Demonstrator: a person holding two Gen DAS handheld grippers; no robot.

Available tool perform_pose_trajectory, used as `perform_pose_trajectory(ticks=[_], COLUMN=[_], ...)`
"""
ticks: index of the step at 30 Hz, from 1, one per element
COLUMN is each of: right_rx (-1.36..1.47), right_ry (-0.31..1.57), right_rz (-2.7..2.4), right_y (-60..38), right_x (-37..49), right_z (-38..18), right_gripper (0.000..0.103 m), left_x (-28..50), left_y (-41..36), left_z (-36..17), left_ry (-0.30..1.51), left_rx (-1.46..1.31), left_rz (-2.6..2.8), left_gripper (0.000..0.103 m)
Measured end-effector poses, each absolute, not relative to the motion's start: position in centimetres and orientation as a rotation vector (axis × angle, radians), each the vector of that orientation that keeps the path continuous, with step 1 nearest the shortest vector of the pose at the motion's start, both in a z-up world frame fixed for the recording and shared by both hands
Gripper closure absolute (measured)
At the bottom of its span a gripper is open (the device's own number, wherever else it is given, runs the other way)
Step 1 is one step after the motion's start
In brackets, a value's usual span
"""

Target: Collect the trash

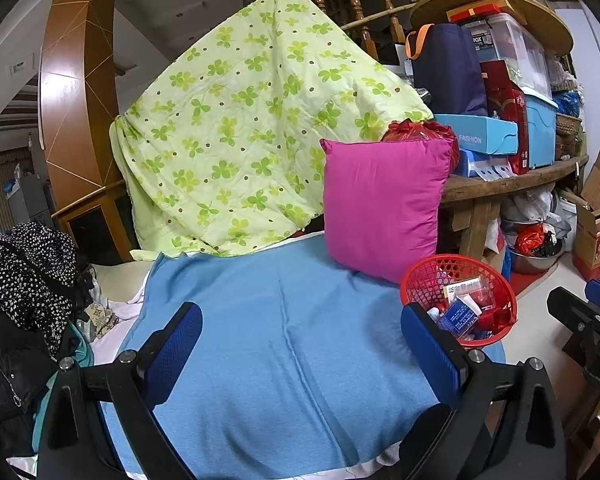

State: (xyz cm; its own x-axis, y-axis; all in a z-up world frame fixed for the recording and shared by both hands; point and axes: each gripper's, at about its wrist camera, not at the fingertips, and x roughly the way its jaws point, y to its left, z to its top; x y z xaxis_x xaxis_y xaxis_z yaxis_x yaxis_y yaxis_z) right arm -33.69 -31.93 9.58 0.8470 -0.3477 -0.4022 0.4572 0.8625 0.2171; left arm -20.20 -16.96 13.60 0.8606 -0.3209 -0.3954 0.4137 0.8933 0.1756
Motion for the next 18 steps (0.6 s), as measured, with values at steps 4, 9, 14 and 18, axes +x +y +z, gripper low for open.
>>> perform_pose_trajectory(ticks=[4, 9, 14, 18], right_rx=[0.314, 0.315, 0.315, 0.315], right_ry=[0.360, 0.360, 0.360, 0.362], right_rz=[-0.432, -0.435, -0.433, -0.433], right_y=[-31.97, -32.08, -32.12, -32.12], right_x=[-33.68, -33.65, -33.68, -33.65], right_z=[9.62, 9.48, 9.54, 9.50], right_gripper=[0.019, 0.019, 0.019, 0.019], left_x=[-20.23, -20.19, -20.20, -20.27], left_y=[-16.97, -16.93, -16.97, -16.98], left_z=[13.59, 13.55, 13.55, 13.38], left_ry=[0.366, 0.368, 0.370, 0.372], left_rx=[0.260, 0.260, 0.260, 0.261], left_rz=[-0.389, -0.395, -0.395, -0.398], left_gripper=[0.004, 0.004, 0.004, 0.004])
